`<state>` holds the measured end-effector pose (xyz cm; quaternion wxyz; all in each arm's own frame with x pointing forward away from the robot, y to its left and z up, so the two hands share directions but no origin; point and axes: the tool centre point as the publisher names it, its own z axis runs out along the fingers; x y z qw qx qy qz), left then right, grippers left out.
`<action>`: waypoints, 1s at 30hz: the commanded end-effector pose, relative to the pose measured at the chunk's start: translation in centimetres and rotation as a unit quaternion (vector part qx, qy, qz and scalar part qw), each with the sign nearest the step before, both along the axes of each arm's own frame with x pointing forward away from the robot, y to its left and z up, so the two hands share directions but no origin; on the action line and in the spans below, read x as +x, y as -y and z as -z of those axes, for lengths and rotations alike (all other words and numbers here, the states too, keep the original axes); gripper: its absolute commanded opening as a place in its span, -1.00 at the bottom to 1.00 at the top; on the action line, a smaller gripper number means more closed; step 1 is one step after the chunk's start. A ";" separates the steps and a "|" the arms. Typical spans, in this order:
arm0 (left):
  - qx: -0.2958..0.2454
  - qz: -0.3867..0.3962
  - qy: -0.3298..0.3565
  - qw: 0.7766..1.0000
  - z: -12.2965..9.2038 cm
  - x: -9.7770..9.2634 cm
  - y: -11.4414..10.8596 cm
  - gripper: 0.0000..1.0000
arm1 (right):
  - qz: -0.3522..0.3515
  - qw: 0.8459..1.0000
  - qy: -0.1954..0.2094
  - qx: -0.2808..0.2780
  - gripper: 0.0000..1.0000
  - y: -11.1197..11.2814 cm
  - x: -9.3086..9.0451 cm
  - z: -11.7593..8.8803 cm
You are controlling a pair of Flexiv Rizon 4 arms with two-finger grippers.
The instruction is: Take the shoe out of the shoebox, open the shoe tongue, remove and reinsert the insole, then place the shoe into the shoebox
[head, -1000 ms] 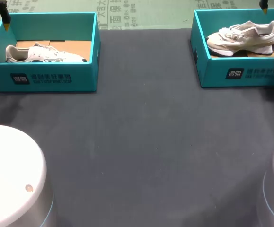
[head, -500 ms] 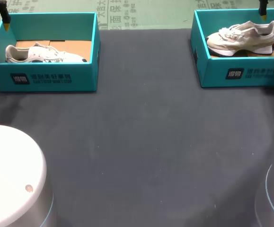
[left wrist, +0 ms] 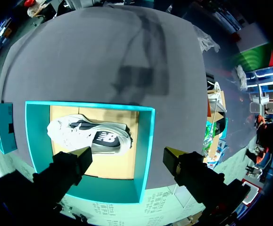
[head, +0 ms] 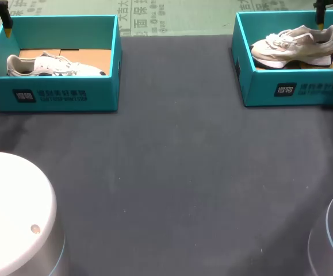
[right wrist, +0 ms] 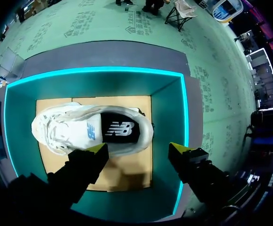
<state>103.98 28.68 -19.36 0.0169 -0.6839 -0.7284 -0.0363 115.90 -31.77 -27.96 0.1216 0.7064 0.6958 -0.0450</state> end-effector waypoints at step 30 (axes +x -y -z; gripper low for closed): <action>0.001 0.000 0.001 1.000 0.0 -0.1 0.0 1.00 | 0.029 0.999 -0.024 0.016 0.50 2.1 1.8 5.4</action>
